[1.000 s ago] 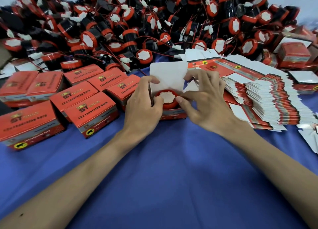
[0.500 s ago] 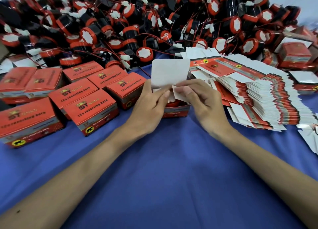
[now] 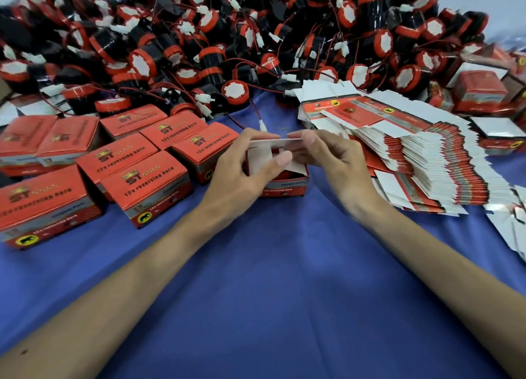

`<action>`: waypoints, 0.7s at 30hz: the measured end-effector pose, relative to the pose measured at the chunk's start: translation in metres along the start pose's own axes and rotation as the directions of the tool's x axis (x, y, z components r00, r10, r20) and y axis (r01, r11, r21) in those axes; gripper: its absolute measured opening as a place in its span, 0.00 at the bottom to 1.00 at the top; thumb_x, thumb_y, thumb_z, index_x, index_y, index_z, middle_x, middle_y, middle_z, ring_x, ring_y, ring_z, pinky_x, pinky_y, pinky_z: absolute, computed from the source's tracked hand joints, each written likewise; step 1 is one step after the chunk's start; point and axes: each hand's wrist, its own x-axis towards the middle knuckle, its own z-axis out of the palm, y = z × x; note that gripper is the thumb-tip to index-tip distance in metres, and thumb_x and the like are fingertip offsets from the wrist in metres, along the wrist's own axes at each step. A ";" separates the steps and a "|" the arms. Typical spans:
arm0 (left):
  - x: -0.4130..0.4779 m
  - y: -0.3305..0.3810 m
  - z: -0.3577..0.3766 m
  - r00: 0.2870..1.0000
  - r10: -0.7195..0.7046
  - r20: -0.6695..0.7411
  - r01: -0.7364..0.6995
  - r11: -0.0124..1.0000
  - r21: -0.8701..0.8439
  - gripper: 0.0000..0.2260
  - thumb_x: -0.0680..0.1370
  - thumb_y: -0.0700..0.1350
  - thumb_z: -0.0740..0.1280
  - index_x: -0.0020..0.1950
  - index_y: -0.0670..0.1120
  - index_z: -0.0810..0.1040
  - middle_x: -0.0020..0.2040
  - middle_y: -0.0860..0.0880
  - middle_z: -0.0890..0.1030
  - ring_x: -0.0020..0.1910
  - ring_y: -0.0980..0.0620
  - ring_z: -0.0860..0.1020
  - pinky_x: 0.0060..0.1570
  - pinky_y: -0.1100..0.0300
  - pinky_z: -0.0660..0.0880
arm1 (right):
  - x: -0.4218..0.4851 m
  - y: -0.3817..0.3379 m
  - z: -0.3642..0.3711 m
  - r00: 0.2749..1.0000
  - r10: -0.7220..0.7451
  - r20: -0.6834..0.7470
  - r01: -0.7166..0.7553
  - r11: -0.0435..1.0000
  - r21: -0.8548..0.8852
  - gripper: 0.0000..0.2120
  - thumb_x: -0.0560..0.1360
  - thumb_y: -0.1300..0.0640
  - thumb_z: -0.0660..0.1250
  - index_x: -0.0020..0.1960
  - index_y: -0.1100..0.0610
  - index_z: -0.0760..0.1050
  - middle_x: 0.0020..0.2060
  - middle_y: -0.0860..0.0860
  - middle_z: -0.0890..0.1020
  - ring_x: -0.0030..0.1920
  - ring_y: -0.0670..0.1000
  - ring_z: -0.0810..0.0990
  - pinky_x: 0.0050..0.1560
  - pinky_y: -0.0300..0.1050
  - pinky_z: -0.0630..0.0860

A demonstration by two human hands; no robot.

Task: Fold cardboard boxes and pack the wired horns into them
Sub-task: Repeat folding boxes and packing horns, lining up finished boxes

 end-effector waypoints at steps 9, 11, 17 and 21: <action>0.002 -0.005 -0.014 0.986 0.122 0.114 -0.144 0.968 0.206 0.13 0.78 0.42 0.65 0.62 0.42 0.78 0.60 0.48 0.79 0.61 0.54 0.77 0.63 0.56 0.72 | -0.005 0.000 -0.008 0.989 0.001 0.145 0.000 1.000 -0.012 0.17 0.74 0.69 0.67 0.60 0.56 0.76 0.50 0.48 0.84 0.48 0.44 0.83 0.49 0.35 0.77; 0.003 -0.007 -0.018 0.976 0.174 0.131 -0.202 0.947 0.251 0.14 0.78 0.42 0.65 0.63 0.40 0.78 0.61 0.48 0.79 0.62 0.53 0.76 0.65 0.56 0.71 | -0.006 0.000 -0.006 0.995 -0.035 0.097 0.047 0.992 -0.115 0.17 0.73 0.67 0.70 0.59 0.53 0.77 0.48 0.43 0.84 0.47 0.40 0.83 0.49 0.33 0.76; 0.007 -0.016 -0.025 0.914 0.341 0.221 -0.404 0.818 0.408 0.14 0.78 0.39 0.66 0.63 0.37 0.78 0.62 0.44 0.79 0.62 0.47 0.78 0.64 0.55 0.72 | -0.003 -0.001 -0.019 0.861 -0.472 0.188 0.449 0.534 -0.717 0.14 0.70 0.55 0.76 0.53 0.60 0.83 0.42 0.57 0.85 0.40 0.55 0.82 0.42 0.47 0.77; 0.008 -0.018 -0.028 0.870 0.400 0.288 -0.491 0.761 0.425 0.13 0.79 0.39 0.65 0.61 0.36 0.79 0.62 0.42 0.79 0.62 0.44 0.77 0.63 0.48 0.73 | 0.003 -0.005 -0.027 0.840 -0.417 0.347 0.531 0.500 -0.684 0.13 0.70 0.57 0.73 0.53 0.62 0.82 0.37 0.57 0.74 0.38 0.54 0.72 0.40 0.39 0.66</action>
